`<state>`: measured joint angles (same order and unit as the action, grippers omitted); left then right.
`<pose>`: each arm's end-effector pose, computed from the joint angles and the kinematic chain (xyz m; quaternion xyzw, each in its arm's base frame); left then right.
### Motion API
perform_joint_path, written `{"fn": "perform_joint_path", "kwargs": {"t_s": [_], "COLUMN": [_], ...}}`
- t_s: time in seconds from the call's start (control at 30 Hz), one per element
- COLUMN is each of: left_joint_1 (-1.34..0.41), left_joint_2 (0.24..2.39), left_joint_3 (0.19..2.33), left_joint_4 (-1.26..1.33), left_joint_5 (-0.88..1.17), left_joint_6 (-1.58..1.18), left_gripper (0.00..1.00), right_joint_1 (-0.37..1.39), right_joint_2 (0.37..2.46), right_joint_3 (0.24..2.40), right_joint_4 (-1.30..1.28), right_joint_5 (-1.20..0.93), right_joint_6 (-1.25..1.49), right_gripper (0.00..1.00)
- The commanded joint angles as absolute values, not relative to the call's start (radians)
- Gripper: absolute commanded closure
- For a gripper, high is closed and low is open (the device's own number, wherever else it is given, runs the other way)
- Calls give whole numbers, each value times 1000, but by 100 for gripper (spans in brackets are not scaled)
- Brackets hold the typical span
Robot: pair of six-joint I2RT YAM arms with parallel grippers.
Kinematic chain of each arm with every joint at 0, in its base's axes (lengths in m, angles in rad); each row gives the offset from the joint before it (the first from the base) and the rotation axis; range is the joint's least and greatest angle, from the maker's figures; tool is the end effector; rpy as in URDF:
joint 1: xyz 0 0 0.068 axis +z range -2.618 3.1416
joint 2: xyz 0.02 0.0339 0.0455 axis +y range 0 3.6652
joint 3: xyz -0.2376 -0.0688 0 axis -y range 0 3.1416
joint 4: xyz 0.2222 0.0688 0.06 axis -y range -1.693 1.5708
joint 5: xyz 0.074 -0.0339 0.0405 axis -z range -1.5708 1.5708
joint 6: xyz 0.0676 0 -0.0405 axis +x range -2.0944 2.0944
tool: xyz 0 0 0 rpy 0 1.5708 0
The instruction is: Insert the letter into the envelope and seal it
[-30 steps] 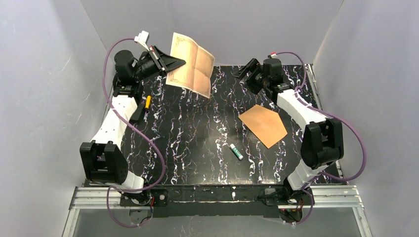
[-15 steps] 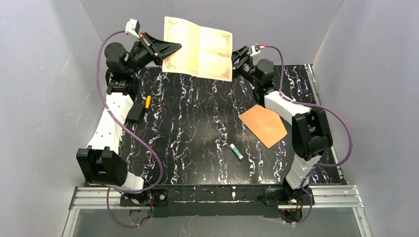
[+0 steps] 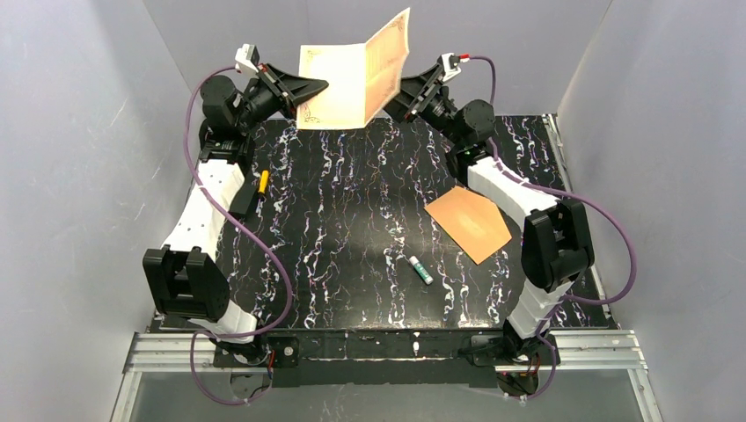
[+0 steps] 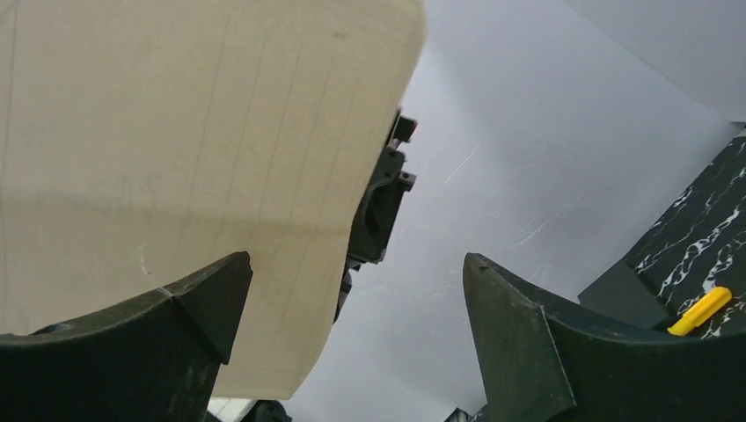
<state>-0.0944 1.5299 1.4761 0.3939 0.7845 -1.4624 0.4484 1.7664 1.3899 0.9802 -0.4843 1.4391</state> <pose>0.3442 -0.0806 0.4395 -0.0951 0.6107 -0.6869 0.3823 0.3514 0.2040 0.3966 0.0278 0.4980 0.7614 0.4141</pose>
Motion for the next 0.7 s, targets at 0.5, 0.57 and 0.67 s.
{"fn": "perform_joint_path", "kwargs": {"t_s": [0.5,0.57,0.67], "left_joint_1": [-133,-132,-133], "left_joint_2": [1526,1526,1527], "left_joint_3": [1504,1511,1523], "left_joint_4": [414,413,416], "left_joint_5": [911,919,919], "left_joint_6": [-1457,-1453,-1460], "left_gripper": [100,100,100], "right_joint_1": [500,502,511], "right_joint_2": [1765,1780,1792], "right_joint_3": [1492,1512,1542], "right_joint_4": [901,902,863], "right_joint_5": [-474,-490,-520], "right_joint_6": [1445,1466,1450], "right_gripper": [19,22,24]}}
